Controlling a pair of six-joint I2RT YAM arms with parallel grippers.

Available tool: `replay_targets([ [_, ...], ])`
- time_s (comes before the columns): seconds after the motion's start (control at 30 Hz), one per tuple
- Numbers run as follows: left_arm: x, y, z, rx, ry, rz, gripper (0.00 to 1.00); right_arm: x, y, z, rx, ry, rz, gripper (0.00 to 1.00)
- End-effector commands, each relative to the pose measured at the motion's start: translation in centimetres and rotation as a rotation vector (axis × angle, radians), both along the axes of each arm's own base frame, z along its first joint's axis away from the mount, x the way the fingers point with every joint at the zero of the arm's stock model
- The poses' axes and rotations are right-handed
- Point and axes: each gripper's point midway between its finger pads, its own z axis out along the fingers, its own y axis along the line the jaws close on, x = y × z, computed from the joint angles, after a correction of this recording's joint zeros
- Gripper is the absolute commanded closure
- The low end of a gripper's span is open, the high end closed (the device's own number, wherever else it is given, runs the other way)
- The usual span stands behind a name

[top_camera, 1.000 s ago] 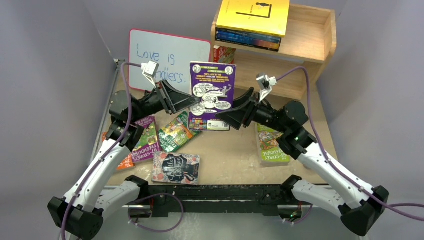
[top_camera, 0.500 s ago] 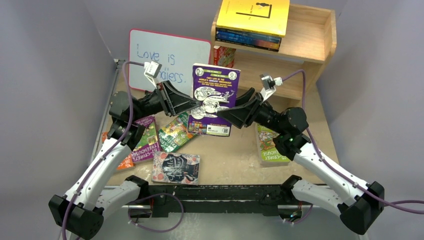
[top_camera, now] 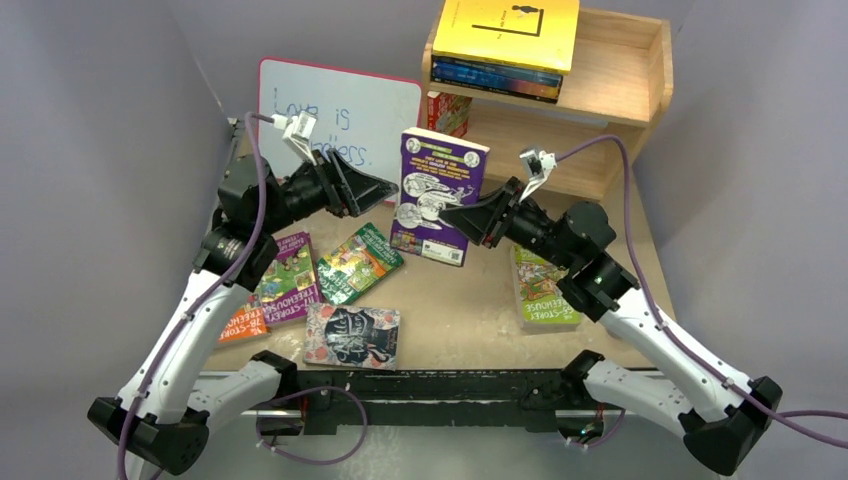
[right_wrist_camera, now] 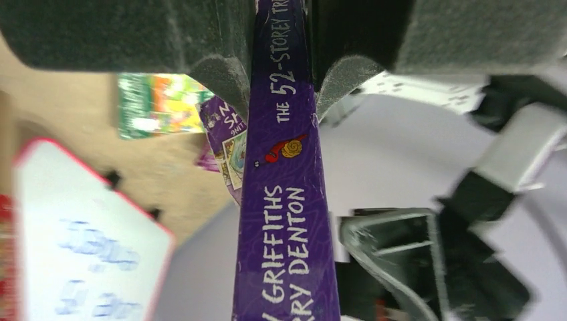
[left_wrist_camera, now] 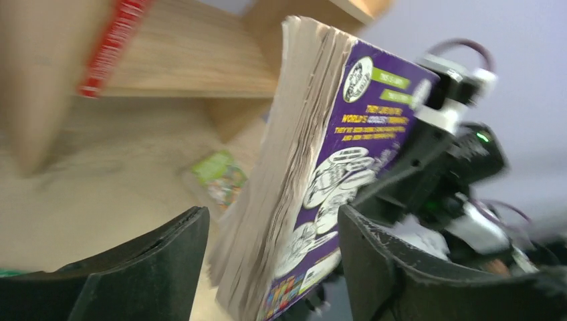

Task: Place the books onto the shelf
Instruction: Pick up the book from the center of the board.

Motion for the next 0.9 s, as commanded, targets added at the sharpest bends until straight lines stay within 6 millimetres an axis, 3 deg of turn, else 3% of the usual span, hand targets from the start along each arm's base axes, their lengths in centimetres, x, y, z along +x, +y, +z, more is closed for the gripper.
replay_targets([
  [0.0, 4.2, 5.9, -2.0, 0.226, -0.012, 0.419, 0.28, 3.6, -4.6, 2.1, -0.141, -0.129, -0.341, 1.00],
  [0.1, 4.7, 7.4, -2.6, 0.268, -0.005, 0.504, 0.26, 4.8, -6.2, 1.6, -0.213, -0.136, -0.443, 1.00],
  [0.37, 4.8, 8.0, -3.6, 0.290, 0.007, 0.534, 0.24, 6.4, -9.2, -0.4, -0.397, -0.148, -0.705, 1.00],
  [0.57, 5.3, 8.0, -4.6, 0.300, 0.031, 0.545, 0.24, 7.7, -12.7, 1.5, -0.473, -0.223, -0.916, 1.00],
  [0.87, 6.0, 7.9, -6.3, 0.318, 0.062, 0.551, 0.25, 9.4, -14.6, 2.0, -0.524, -0.279, -1.095, 1.00],
])
